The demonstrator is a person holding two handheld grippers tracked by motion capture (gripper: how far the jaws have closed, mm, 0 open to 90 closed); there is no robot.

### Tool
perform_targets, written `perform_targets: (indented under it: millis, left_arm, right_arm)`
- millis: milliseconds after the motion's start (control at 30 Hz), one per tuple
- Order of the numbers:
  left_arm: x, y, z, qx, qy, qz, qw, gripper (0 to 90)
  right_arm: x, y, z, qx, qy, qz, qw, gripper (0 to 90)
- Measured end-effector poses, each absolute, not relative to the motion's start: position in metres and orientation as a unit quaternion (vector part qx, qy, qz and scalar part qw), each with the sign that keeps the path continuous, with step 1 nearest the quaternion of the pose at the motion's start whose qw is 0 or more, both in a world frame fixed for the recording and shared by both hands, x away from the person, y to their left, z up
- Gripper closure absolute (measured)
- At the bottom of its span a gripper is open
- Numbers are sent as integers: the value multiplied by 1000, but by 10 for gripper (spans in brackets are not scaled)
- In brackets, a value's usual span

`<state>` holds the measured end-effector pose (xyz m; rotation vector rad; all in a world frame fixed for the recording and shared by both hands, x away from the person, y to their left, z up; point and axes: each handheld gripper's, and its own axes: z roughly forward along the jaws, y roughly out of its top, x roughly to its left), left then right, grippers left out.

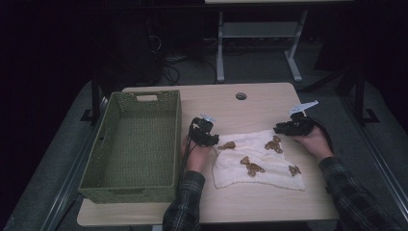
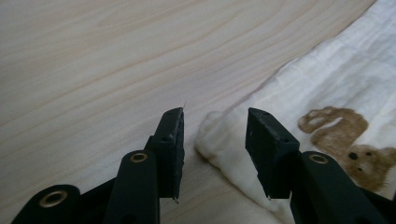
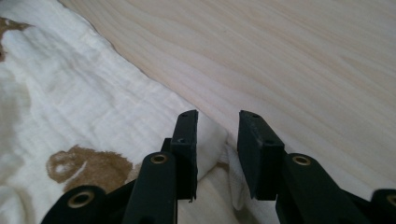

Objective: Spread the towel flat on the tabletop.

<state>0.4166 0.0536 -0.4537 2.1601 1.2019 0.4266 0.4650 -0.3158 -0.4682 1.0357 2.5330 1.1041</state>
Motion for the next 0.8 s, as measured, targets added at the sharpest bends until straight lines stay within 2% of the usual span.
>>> perform_targets:
  millis: [133, 233, 300, 367, 800]
  left_arm:
    - [420, 52, -460, 822, 455, 156, 305, 589]
    - [422, 53, -463, 823, 451, 150, 313, 697]
    - [423, 52, -461, 823, 448, 151, 314, 803]
    - [424, 52, -460, 821, 448, 157, 317, 849]
    - [456, 40, -438, 810, 434, 192, 343, 865]
  right_arm:
    - [466, -314, -471, 354, 855, 367, 89, 717]
    - [466, -313, -472, 353, 858, 363, 89, 786]
    - [466, -312, -473, 348, 860, 363, 91, 830]
    - [465, -312, -472, 345, 860, 363, 94, 848]
    - [474, -329, -449, 363, 837, 389, 127, 853]
